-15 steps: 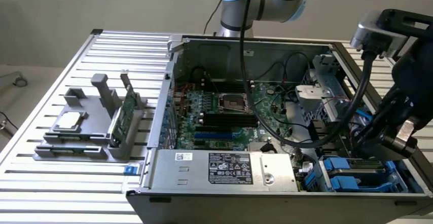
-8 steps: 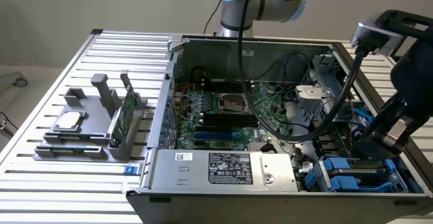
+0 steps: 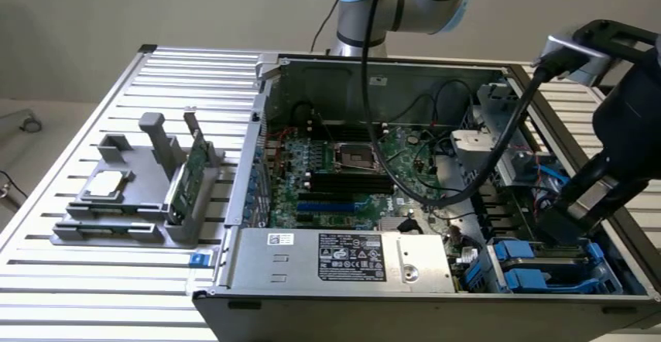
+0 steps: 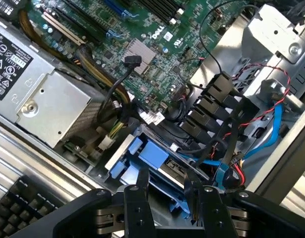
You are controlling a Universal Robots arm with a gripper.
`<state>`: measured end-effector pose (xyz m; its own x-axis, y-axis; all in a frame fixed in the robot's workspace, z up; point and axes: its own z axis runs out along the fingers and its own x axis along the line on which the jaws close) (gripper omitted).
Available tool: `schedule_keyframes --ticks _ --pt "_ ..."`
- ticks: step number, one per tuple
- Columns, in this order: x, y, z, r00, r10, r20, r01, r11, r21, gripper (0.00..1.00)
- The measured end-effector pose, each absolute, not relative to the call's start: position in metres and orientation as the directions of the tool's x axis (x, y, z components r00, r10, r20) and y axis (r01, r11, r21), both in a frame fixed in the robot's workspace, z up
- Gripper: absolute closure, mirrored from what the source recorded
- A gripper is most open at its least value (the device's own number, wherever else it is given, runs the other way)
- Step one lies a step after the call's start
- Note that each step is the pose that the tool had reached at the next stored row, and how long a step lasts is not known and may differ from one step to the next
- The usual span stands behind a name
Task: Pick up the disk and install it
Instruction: 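Insert the first disk wire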
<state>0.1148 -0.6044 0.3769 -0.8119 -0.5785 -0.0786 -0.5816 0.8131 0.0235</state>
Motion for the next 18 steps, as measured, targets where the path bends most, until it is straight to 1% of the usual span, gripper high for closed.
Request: schedule_keyframes --ticks 11,18 --pt "0.115 -0.604 0.367 -0.911 -0.406 -0.079 -0.408 0.912 0.024 0.58" --pt "0.115 -0.606 0.365 -0.945 -0.318 -0.079 -0.321 0.947 0.024 0.58"
